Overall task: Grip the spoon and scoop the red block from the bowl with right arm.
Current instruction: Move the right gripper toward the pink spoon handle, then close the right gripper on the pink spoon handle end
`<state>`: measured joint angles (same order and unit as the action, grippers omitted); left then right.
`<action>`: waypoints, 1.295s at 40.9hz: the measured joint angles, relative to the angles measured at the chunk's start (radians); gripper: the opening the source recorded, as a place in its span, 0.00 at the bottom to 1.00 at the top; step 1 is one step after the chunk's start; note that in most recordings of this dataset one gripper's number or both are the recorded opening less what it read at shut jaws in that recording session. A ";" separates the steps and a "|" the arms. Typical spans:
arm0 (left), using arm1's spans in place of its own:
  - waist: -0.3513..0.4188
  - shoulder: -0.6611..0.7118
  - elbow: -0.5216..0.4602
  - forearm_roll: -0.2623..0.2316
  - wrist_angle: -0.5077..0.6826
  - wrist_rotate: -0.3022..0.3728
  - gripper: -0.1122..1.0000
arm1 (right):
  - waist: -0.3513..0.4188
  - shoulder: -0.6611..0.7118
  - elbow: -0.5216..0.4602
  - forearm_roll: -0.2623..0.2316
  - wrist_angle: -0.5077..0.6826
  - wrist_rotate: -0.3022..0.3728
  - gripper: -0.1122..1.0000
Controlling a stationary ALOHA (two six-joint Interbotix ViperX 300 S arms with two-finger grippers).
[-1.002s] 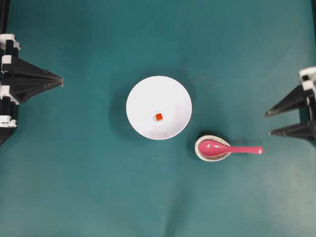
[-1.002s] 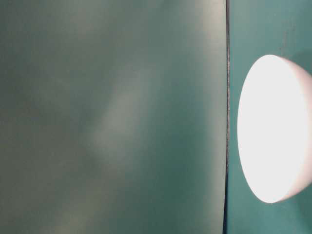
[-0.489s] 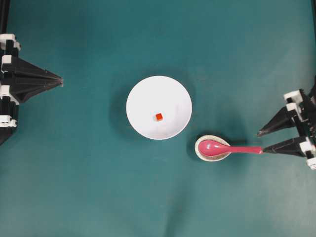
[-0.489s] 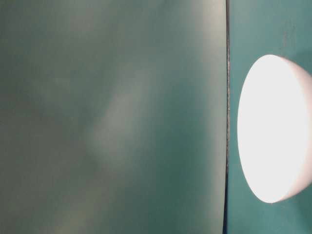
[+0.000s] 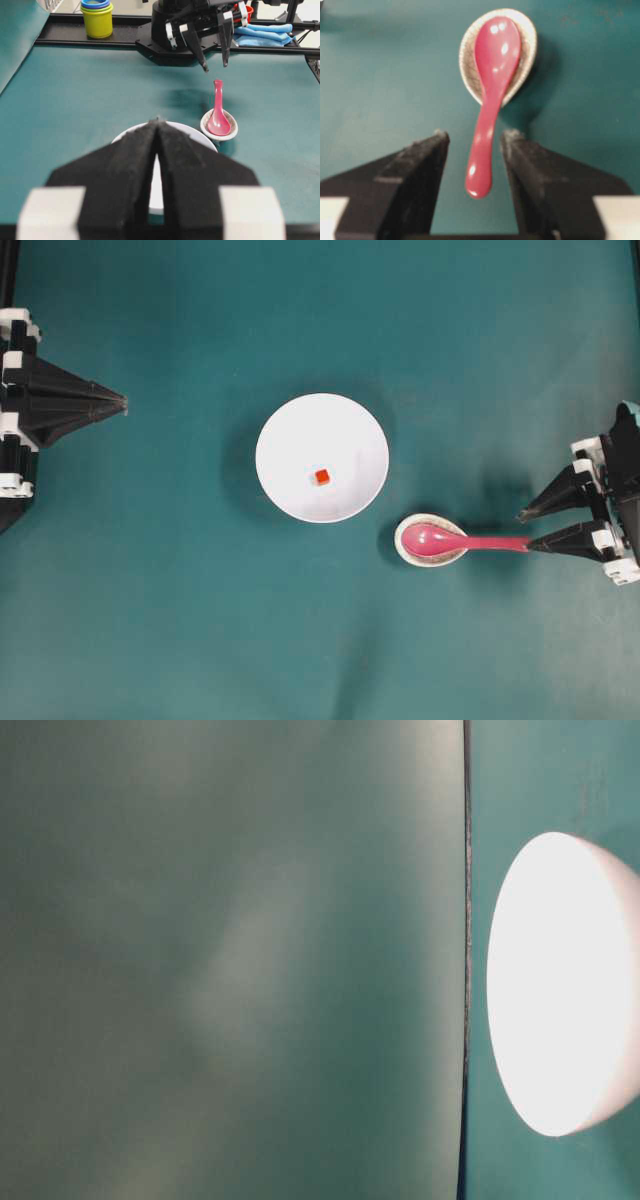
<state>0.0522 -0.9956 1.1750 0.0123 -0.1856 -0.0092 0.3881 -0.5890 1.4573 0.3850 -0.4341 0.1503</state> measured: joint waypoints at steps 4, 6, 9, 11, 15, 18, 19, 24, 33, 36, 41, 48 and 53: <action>0.000 0.000 -0.002 0.000 0.003 0.000 0.10 | 0.034 0.031 0.014 0.046 -0.049 0.000 0.58; 0.000 0.000 -0.002 0.000 0.003 0.000 0.10 | 0.051 0.044 0.020 0.067 -0.064 -0.002 0.58; 0.000 0.000 0.000 0.000 0.003 0.000 0.10 | 0.077 0.067 0.023 0.098 -0.087 0.000 0.58; 0.000 0.000 0.000 0.000 0.000 0.000 0.10 | 0.097 0.086 0.026 0.121 -0.103 0.000 0.58; 0.000 0.000 0.000 0.000 0.003 0.000 0.10 | 0.130 0.123 0.026 0.150 -0.143 0.000 0.58; 0.000 0.000 0.000 0.002 0.003 -0.002 0.10 | 0.156 0.146 0.026 0.169 -0.183 -0.002 0.58; 0.000 0.000 0.000 0.002 0.003 -0.002 0.10 | 0.166 0.156 0.028 0.178 -0.198 -0.002 0.58; 0.000 0.000 0.000 0.000 0.003 -0.003 0.10 | 0.193 0.209 0.025 0.213 -0.242 0.000 0.58; 0.000 0.000 0.000 0.000 0.000 -0.002 0.10 | 0.219 0.308 -0.003 0.229 -0.262 -0.002 0.58; 0.000 0.000 0.000 0.000 0.003 -0.002 0.10 | 0.219 0.344 -0.011 0.229 -0.273 0.000 0.58; 0.000 0.002 0.000 0.000 0.003 -0.003 0.10 | 0.219 0.393 -0.025 0.230 -0.305 -0.002 0.58; 0.000 0.002 0.000 0.000 0.000 -0.003 0.10 | 0.219 0.442 -0.037 0.233 -0.333 -0.002 0.58; 0.000 0.000 0.000 0.002 0.003 -0.003 0.10 | 0.221 0.459 -0.048 0.235 -0.336 -0.002 0.58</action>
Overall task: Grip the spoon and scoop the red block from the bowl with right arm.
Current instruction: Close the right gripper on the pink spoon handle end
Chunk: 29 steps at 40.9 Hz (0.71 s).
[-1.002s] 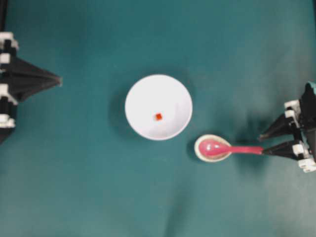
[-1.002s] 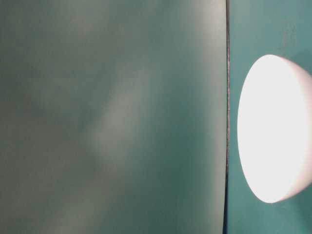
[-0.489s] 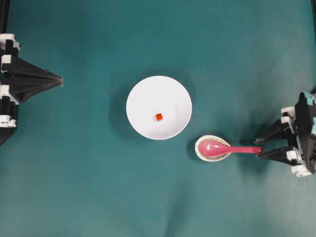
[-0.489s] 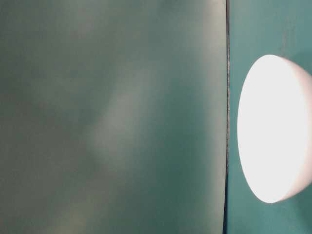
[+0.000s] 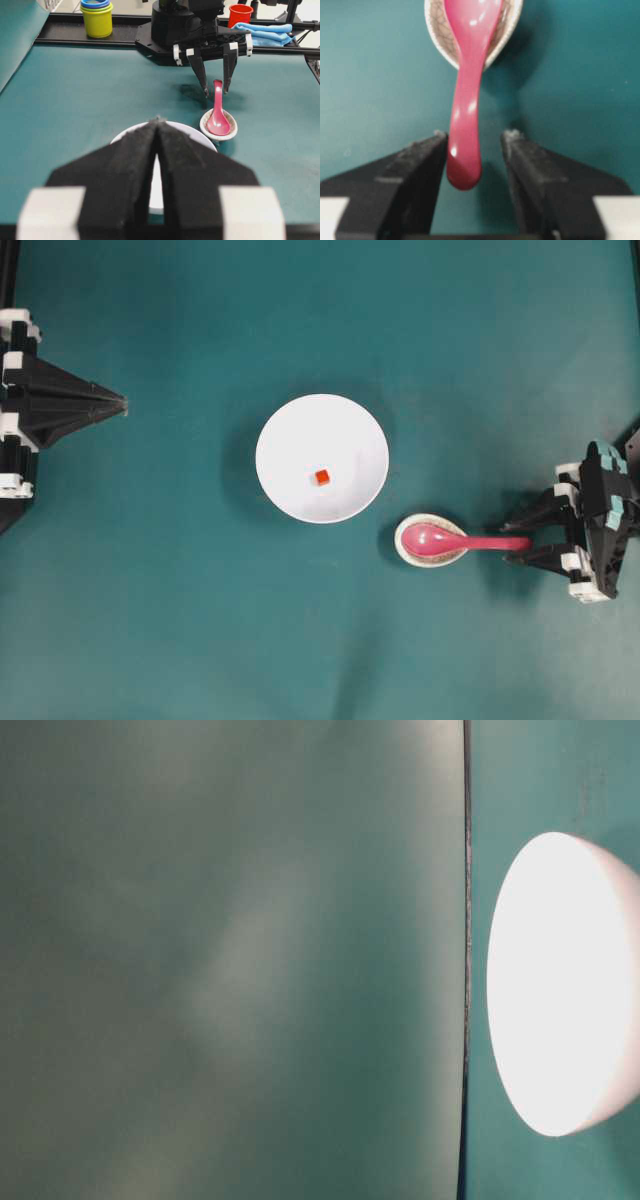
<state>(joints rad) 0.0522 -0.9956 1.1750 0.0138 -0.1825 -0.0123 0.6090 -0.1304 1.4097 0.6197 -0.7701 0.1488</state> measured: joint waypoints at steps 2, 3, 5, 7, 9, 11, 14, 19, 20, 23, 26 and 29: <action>0.000 0.000 0.000 0.000 0.000 0.000 0.10 | -0.002 0.003 -0.002 0.000 0.000 0.000 0.58; 0.000 0.002 0.000 -0.002 0.000 0.000 0.10 | -0.002 0.005 -0.002 -0.002 0.000 0.000 0.58; 0.000 0.002 0.000 -0.002 -0.003 0.000 0.10 | -0.002 0.008 -0.002 0.000 0.000 0.002 0.58; 0.000 0.002 0.000 -0.002 0.000 0.000 0.10 | -0.002 0.008 -0.002 0.002 0.000 0.000 0.58; 0.000 0.003 -0.002 -0.002 0.000 0.000 0.10 | -0.002 0.008 -0.002 0.003 0.000 0.002 0.58; 0.000 0.002 -0.002 -0.002 0.000 0.000 0.10 | -0.002 0.008 -0.003 0.006 0.000 0.002 0.58; 0.000 0.003 0.000 -0.002 -0.003 0.000 0.10 | -0.002 0.008 -0.003 0.009 0.000 0.000 0.58; 0.000 0.003 0.000 0.000 0.000 0.000 0.10 | -0.002 0.008 -0.003 0.011 0.000 0.000 0.54; 0.000 0.003 0.000 -0.002 0.000 0.000 0.10 | 0.000 0.008 -0.003 0.011 0.002 0.000 0.53; 0.000 0.003 0.000 -0.002 0.000 0.000 0.10 | -0.002 0.008 -0.005 0.012 0.005 0.000 0.47; 0.000 0.003 0.000 -0.002 0.000 0.000 0.10 | 0.000 0.008 -0.008 0.012 0.009 0.000 0.38; 0.000 0.003 0.000 0.000 -0.003 0.000 0.10 | -0.002 0.008 -0.011 0.012 0.011 0.000 0.31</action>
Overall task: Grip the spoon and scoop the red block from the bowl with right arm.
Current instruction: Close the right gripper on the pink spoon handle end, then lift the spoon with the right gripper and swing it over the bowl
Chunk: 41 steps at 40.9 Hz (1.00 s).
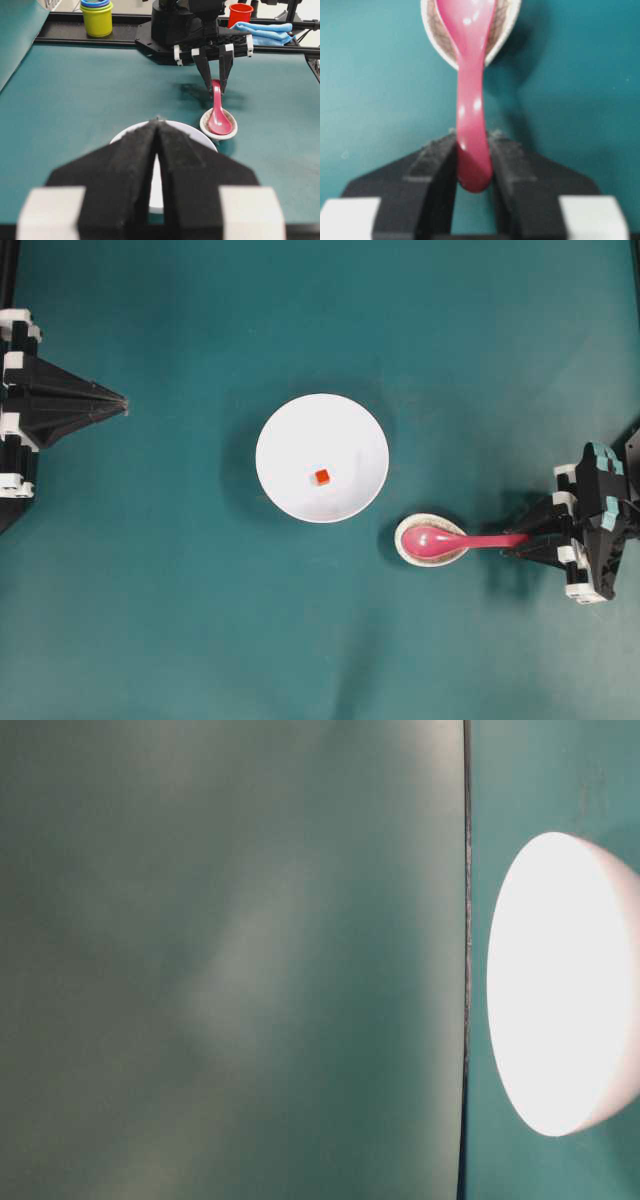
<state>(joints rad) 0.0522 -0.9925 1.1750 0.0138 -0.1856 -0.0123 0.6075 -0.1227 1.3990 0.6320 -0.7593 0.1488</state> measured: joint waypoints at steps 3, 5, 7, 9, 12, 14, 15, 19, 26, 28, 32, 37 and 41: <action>0.000 0.000 0.000 -0.002 0.000 0.000 0.10 | 0.000 0.000 -0.002 0.000 0.002 -0.003 0.30; 0.000 0.000 0.000 -0.002 0.003 0.000 0.10 | 0.000 0.000 -0.003 0.000 0.002 0.000 0.30; 0.000 0.002 0.000 0.000 0.000 0.000 0.10 | 0.000 0.000 -0.003 0.000 0.003 -0.003 0.30; 0.000 0.000 0.000 -0.002 0.000 -0.002 0.10 | 0.002 0.000 -0.006 0.000 0.003 -0.003 0.30; 0.000 0.000 0.000 -0.002 0.003 -0.002 0.10 | 0.000 0.000 -0.012 0.000 0.005 -0.008 0.30; 0.000 0.002 0.000 -0.002 0.003 -0.002 0.10 | 0.000 -0.003 -0.017 0.000 0.009 -0.008 0.30; 0.000 0.000 0.000 -0.002 0.003 -0.002 0.10 | 0.002 -0.008 -0.018 0.000 0.014 -0.009 0.30; 0.000 0.000 0.000 0.000 0.003 -0.002 0.10 | 0.002 -0.037 -0.023 0.000 0.038 -0.014 0.30; 0.000 -0.002 0.000 -0.002 0.000 -0.002 0.10 | -0.011 -0.129 -0.023 0.000 0.109 -0.041 0.30; 0.000 -0.002 0.000 0.000 0.000 -0.002 0.10 | -0.028 -0.164 -0.025 0.000 0.137 -0.057 0.30; 0.000 -0.002 0.000 -0.002 0.000 -0.003 0.10 | -0.060 -0.222 -0.025 0.000 0.184 -0.091 0.30; 0.000 -0.003 -0.002 -0.002 -0.002 -0.005 0.10 | -0.127 -0.301 -0.041 0.000 0.267 -0.152 0.30; 0.000 -0.003 0.000 -0.002 -0.002 -0.005 0.10 | -0.192 -0.359 -0.067 0.000 0.353 -0.209 0.30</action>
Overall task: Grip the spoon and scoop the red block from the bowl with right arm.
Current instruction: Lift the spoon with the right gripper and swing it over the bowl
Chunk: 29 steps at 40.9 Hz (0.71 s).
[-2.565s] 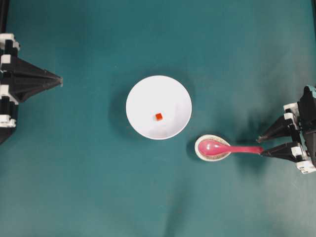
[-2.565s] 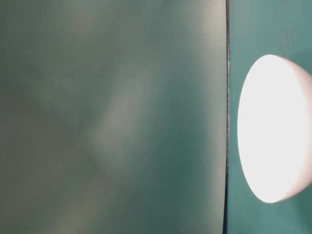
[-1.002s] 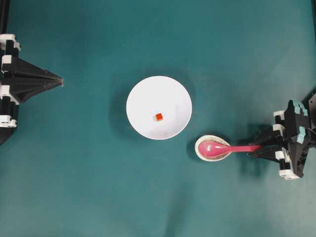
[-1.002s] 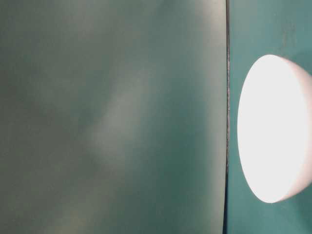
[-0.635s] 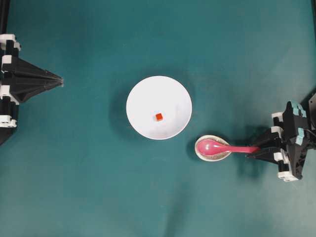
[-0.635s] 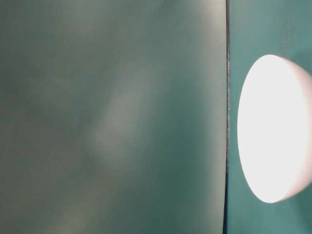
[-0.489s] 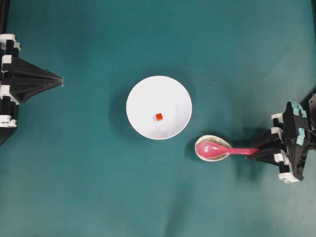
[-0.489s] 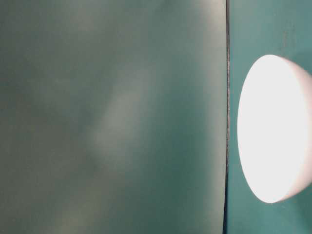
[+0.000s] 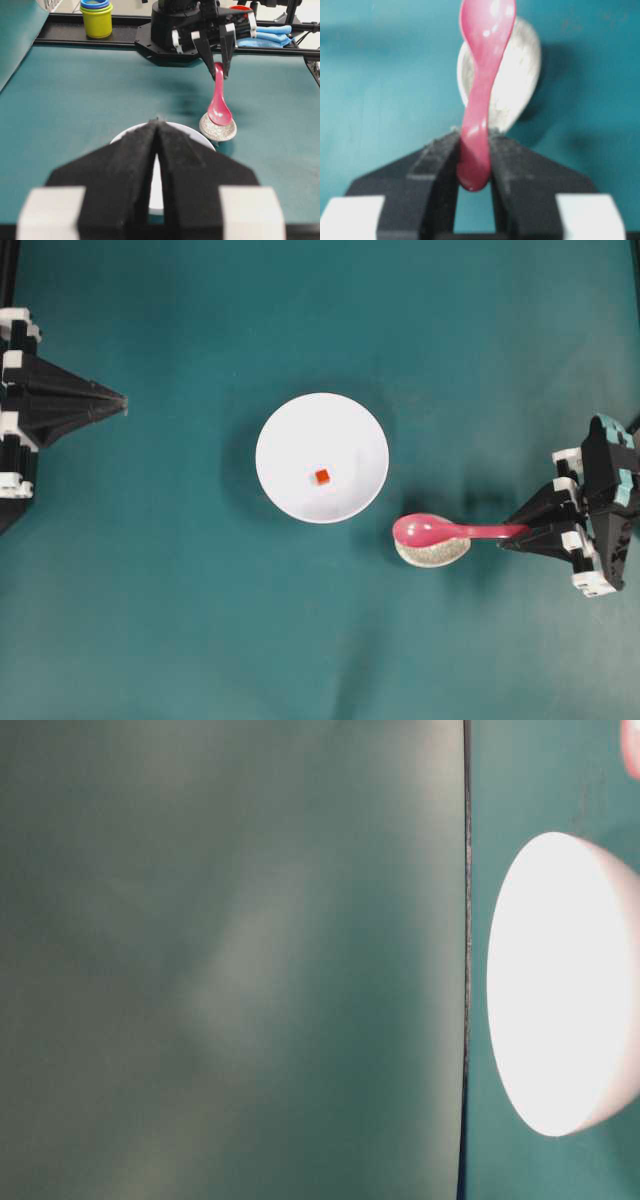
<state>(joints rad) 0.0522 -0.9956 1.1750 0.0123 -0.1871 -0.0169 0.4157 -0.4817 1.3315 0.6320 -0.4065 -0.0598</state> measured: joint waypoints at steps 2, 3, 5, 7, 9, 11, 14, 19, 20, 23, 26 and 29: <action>0.000 0.000 0.000 0.000 0.000 0.000 0.10 | -0.041 -0.034 -0.021 0.000 0.060 -0.035 0.30; 0.000 0.000 0.000 0.002 0.000 0.000 0.10 | -0.058 -0.046 -0.031 0.000 0.084 -0.049 0.30; 0.000 0.000 0.000 0.000 -0.005 0.000 0.10 | -0.095 -0.072 -0.055 0.000 0.152 -0.083 0.30; 0.000 -0.002 0.000 0.000 -0.009 -0.002 0.10 | -0.129 -0.092 -0.078 0.000 0.218 -0.114 0.30; 0.000 -0.002 0.000 0.000 -0.017 -0.002 0.10 | -0.170 -0.107 -0.112 -0.002 0.298 -0.144 0.30; 0.000 -0.002 -0.002 0.000 -0.021 0.000 0.10 | -0.210 -0.117 -0.144 -0.005 0.371 -0.166 0.30; 0.000 -0.002 0.000 0.000 -0.031 0.000 0.10 | -0.270 -0.123 -0.202 -0.020 0.488 -0.190 0.30; 0.000 -0.002 0.000 0.000 -0.041 -0.002 0.10 | -0.350 -0.123 -0.290 -0.066 0.637 -0.196 0.30; 0.000 -0.002 0.000 0.002 -0.044 -0.002 0.10 | -0.364 -0.121 -0.308 -0.078 0.664 -0.196 0.30; -0.002 -0.002 0.000 0.000 -0.051 -0.003 0.10 | -0.402 -0.118 -0.360 -0.110 0.733 -0.196 0.30; -0.008 -0.002 0.000 0.000 -0.052 -0.003 0.10 | -0.439 -0.106 -0.416 -0.144 0.805 -0.196 0.30; -0.015 -0.002 0.000 0.000 -0.055 -0.005 0.10 | -0.474 -0.091 -0.469 -0.172 0.870 -0.195 0.30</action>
<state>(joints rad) 0.0368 -0.9971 1.1750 0.0123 -0.2424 -0.0215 -0.0583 -0.5722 0.8621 0.4602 0.4633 -0.2546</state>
